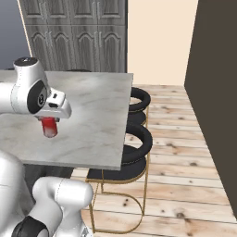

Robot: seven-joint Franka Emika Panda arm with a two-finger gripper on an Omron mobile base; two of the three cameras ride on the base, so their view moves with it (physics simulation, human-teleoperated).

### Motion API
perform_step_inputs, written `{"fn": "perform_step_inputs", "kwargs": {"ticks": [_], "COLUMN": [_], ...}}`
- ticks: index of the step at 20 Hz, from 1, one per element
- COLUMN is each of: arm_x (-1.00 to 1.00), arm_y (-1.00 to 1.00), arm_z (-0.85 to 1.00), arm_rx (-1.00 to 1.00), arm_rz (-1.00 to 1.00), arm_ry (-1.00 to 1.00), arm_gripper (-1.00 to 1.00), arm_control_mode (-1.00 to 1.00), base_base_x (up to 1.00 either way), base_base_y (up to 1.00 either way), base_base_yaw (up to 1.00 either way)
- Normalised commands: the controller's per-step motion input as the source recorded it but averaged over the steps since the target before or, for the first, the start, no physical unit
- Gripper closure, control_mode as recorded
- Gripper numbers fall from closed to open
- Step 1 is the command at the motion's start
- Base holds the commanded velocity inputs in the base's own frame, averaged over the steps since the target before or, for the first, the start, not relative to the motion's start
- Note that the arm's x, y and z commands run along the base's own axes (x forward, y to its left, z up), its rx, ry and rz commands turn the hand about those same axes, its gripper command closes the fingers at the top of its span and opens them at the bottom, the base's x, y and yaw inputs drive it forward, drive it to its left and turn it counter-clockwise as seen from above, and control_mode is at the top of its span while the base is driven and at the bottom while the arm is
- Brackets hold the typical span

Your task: Four empty soda cans are scattered around the kitchen. Gather all the cans and cluster them next to the stove for recycling.

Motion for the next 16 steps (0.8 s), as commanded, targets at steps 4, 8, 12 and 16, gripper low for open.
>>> {"fn": "perform_step_inputs", "kwargs": {"ticks": [4,8,12,16], "arm_x": [-0.62,-0.61,-0.59,-0.16], "arm_y": [-0.06,-0.03,0.00,0.00], "arm_z": [0.23,0.21,0.15,0.02], "arm_rx": [0.04,0.04,0.04,0.01], "arm_rz": [0.00,0.00,0.00,0.00], "arm_ry": [0.00,0.00,0.01,0.00], "arm_gripper": [1.00,1.00,1.00,1.00], "arm_control_mode": [-1.00,-1.00,-1.00,1.00], "base_base_x": [0.00,0.00,0.00,-0.50], "base_base_y": [0.00,0.00,0.00,-0.02], "base_base_yaw": [0.00,0.00,0.00,0.00]}}
